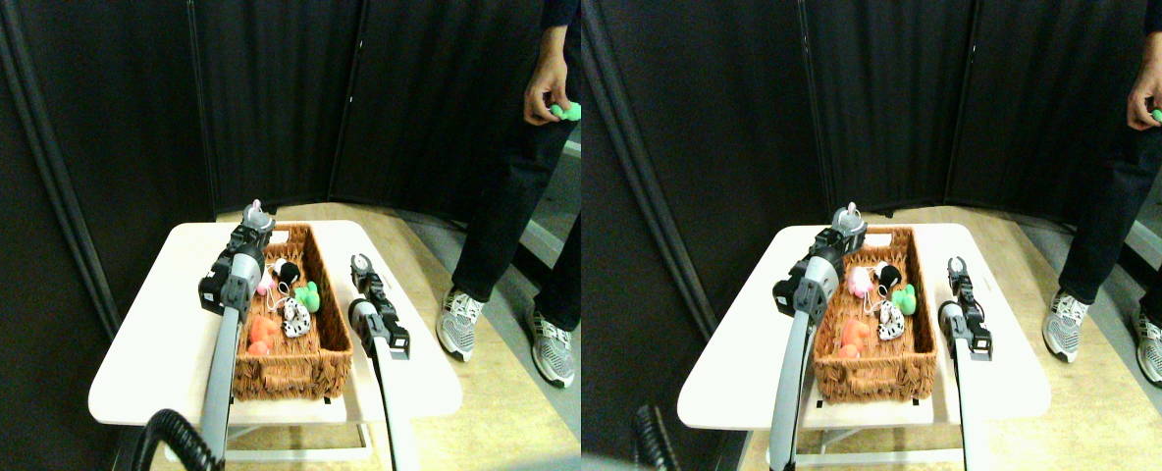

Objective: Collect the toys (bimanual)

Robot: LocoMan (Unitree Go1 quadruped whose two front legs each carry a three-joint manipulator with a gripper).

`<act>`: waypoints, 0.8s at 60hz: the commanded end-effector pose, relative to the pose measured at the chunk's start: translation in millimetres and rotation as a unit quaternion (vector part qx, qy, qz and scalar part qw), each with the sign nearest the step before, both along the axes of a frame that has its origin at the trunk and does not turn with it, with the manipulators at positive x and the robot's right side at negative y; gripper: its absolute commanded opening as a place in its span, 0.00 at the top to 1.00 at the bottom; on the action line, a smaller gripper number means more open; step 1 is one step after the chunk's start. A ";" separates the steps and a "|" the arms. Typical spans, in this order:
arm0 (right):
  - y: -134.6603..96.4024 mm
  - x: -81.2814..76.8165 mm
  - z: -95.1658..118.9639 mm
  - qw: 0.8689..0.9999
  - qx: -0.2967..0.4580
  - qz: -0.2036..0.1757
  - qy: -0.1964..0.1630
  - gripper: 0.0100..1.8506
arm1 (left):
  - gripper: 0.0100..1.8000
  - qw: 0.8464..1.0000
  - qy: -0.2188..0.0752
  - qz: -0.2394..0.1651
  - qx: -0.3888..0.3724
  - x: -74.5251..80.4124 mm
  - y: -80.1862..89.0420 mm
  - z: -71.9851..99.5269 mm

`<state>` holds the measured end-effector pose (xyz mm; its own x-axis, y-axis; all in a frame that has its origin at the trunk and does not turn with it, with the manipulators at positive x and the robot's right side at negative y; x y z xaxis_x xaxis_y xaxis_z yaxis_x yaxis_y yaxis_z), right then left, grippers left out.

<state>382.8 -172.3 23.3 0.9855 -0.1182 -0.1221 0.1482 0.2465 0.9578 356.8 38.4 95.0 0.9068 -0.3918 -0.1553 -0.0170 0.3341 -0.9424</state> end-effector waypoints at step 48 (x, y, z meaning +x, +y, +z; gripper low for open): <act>1.1 -4.0 10.2 1.000 -0.008 -0.001 -0.024 1.00 | 0.96 0.998 -0.068 0.012 0.011 -4.6 37.0 17.2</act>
<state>377.9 -172.3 21.8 0.9839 -0.1217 -0.1311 0.1587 0.2552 0.9538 349.4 66.8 107.7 0.9353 -0.3464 -0.0722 0.0589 0.3537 -0.9335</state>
